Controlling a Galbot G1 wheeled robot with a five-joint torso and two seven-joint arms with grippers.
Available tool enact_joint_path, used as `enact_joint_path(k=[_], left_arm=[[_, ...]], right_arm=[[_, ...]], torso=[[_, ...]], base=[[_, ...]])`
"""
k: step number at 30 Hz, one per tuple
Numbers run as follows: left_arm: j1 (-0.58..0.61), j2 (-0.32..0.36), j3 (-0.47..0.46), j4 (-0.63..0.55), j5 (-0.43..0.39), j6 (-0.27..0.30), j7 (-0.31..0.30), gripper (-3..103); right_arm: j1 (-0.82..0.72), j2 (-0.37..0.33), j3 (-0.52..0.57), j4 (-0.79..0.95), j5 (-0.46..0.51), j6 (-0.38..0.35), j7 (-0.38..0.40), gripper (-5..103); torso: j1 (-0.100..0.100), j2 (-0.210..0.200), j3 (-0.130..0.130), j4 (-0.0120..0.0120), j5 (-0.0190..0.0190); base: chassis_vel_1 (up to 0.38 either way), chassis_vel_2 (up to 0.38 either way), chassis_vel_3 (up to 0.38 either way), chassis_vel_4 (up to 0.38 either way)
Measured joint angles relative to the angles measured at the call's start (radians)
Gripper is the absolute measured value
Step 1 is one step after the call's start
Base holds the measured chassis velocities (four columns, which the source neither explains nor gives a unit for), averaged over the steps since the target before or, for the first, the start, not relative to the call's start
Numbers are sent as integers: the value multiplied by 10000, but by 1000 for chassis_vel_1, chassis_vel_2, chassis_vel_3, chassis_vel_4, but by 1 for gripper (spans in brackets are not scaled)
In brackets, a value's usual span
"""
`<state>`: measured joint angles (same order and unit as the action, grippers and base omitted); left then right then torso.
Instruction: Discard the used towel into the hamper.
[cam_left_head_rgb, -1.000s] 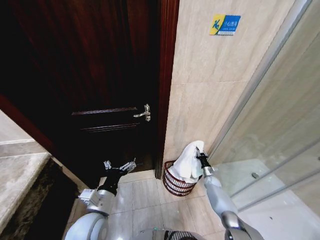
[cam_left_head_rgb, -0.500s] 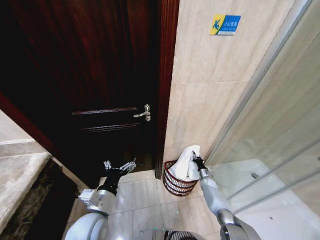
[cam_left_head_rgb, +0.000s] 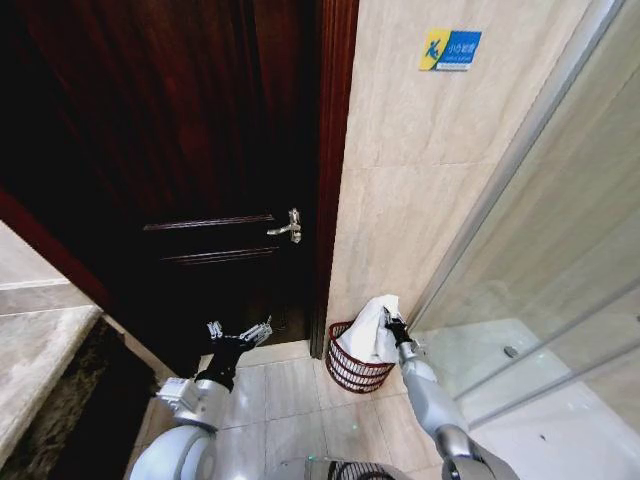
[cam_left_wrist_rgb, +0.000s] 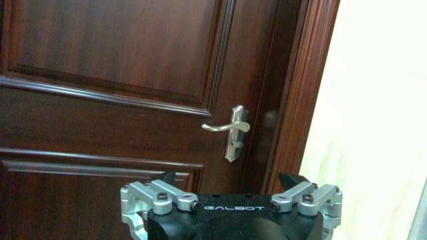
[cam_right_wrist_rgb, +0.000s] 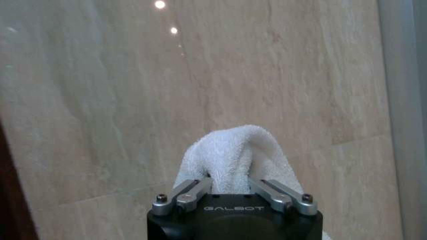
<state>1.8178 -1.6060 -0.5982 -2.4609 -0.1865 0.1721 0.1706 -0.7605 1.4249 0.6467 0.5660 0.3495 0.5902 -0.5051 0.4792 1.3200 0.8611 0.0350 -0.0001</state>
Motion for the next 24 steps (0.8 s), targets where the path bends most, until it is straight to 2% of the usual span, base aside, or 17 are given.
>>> enact_joint_path(k=[13, 19, 24], left_arm=[[0, 0, 0, 0, 0, 0, 0, 100], [1, 0, 0, 0, 0, 0, 0, 100], [1, 0, 0, 0, 0, 0, 0, 100]], right_arm=[[-308, -7, -19, -300, -786, -690, 561, 8], [-380, -69, -5, -548, -1460, -1273, 798, 8], [-387, -12, 15, -725, -1899, -1426, 950, 8]], torso=[[-2, -1, 0, 0, 1], [0, -1, 1, 0, 0], [3, -1, 1, 0, 0]], base=[[-35, 30, 35, -36], [0, 0, 0, 0], [0, 0, 0, 0]])
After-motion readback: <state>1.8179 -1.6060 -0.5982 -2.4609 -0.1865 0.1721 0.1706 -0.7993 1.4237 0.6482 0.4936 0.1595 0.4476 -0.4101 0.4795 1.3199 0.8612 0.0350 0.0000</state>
